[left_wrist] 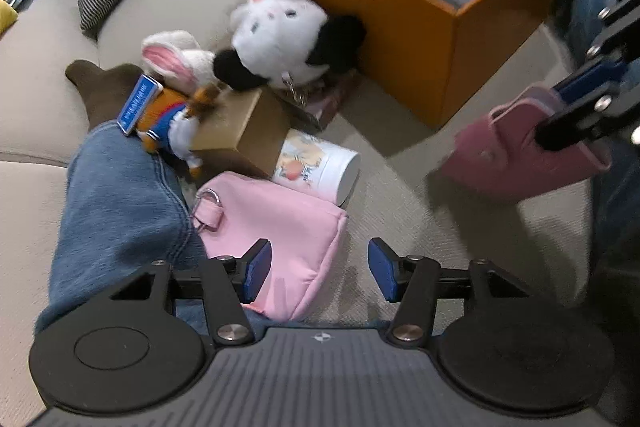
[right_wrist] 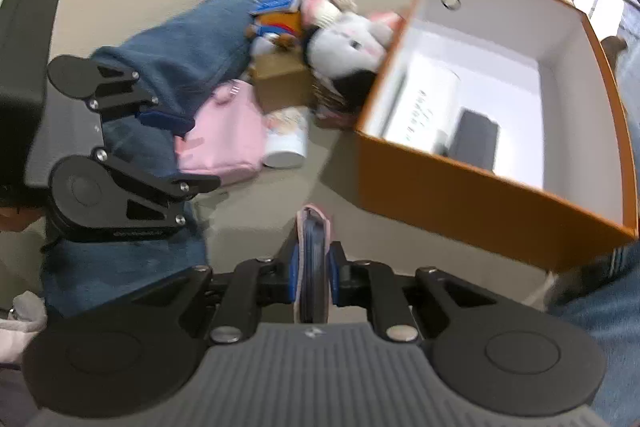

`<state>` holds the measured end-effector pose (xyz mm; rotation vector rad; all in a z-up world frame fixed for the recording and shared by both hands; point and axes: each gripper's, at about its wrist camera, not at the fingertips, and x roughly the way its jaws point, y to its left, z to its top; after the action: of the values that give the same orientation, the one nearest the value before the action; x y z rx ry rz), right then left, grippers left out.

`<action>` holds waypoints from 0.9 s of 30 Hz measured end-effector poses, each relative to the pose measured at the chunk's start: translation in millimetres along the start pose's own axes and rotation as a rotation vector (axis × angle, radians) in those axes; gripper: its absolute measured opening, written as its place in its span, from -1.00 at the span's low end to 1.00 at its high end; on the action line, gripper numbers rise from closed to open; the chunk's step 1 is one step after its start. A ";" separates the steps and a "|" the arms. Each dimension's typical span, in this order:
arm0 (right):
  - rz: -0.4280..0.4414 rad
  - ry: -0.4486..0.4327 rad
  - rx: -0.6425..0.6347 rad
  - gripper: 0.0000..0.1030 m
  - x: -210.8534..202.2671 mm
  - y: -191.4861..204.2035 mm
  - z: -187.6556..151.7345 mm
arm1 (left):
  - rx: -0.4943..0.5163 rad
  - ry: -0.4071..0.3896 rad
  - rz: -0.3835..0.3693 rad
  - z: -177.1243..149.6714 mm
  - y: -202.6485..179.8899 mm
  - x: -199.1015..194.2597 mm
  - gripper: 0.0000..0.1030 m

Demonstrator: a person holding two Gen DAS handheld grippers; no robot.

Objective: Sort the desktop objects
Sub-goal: 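Grasp the pink bag with the left tool while the right tool holds the wallet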

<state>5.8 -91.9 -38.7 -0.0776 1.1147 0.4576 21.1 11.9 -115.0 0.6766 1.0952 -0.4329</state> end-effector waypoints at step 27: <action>0.090 -0.001 0.132 -0.66 -6.0 -42.7 4.1 | -0.255 -0.009 0.006 3.0 37.0 -26.0 -0.59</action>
<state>23.9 -131.2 -38.7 0.0885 1.1483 0.4637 35.7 36.5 -79.8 0.4522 1.1166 -0.2839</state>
